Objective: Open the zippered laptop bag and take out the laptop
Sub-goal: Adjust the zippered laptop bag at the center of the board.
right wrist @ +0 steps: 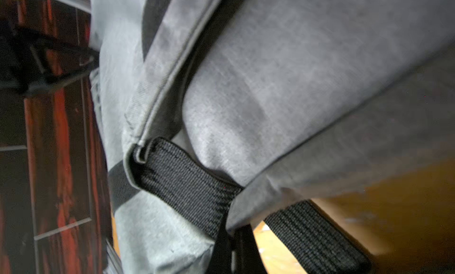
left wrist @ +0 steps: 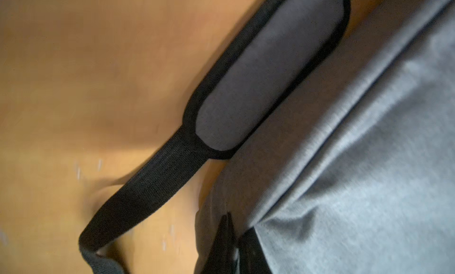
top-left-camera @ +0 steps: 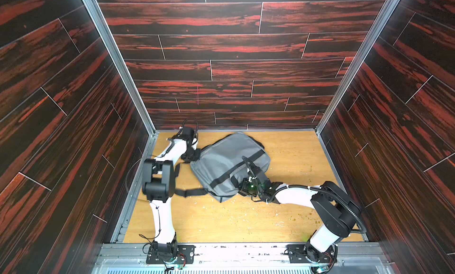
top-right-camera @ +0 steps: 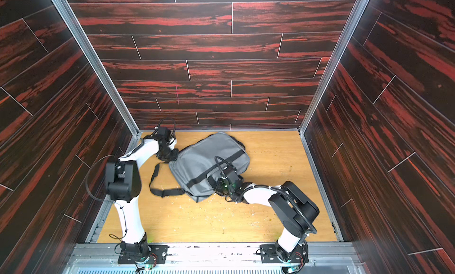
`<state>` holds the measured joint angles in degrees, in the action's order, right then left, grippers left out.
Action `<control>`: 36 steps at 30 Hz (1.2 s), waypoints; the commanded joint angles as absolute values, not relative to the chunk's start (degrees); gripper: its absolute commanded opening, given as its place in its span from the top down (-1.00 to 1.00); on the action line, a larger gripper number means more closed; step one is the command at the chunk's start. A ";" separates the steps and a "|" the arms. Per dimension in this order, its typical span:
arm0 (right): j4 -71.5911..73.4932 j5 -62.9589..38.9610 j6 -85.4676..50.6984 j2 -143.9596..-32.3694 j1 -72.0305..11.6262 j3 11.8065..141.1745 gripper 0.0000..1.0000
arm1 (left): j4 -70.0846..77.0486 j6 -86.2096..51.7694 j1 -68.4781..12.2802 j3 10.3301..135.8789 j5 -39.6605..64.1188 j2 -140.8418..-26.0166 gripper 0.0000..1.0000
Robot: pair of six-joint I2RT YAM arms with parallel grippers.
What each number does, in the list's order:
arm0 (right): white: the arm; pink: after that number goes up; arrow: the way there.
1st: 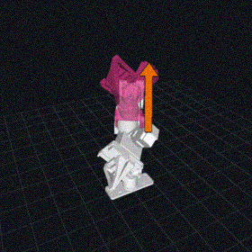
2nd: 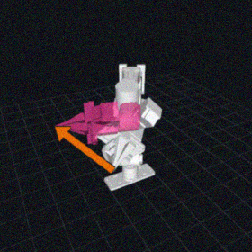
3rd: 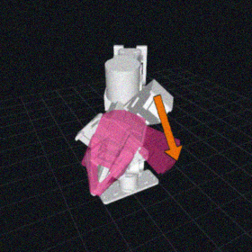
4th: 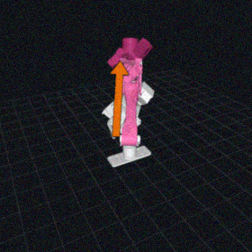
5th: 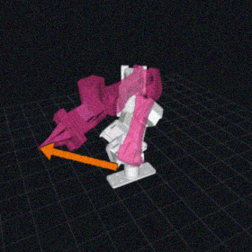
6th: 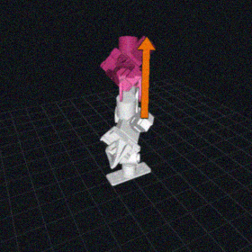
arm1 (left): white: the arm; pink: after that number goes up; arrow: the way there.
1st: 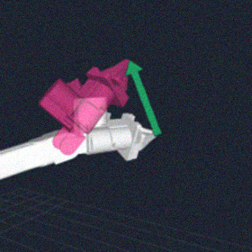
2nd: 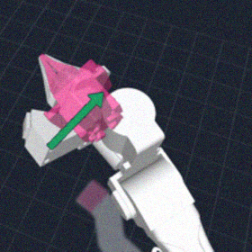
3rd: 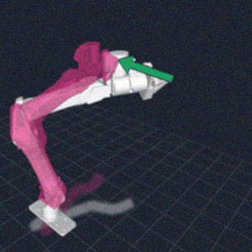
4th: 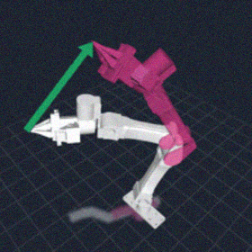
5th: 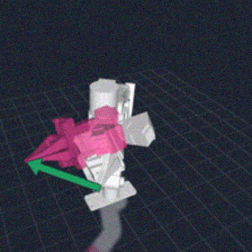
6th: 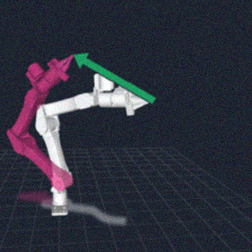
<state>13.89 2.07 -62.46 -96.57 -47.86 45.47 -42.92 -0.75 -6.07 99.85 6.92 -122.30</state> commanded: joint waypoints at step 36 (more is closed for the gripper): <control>17.66 9.91 -78.41 -100.20 -59.77 52.15 -0.05 | -52.03 4.00 -11.18 126.39 4.29 -131.31 -0.61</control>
<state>18.61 9.26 -79.55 -104.77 -59.53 53.36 -47.59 5.48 -11.86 125.19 7.03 -137.12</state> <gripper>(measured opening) 0.516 0.801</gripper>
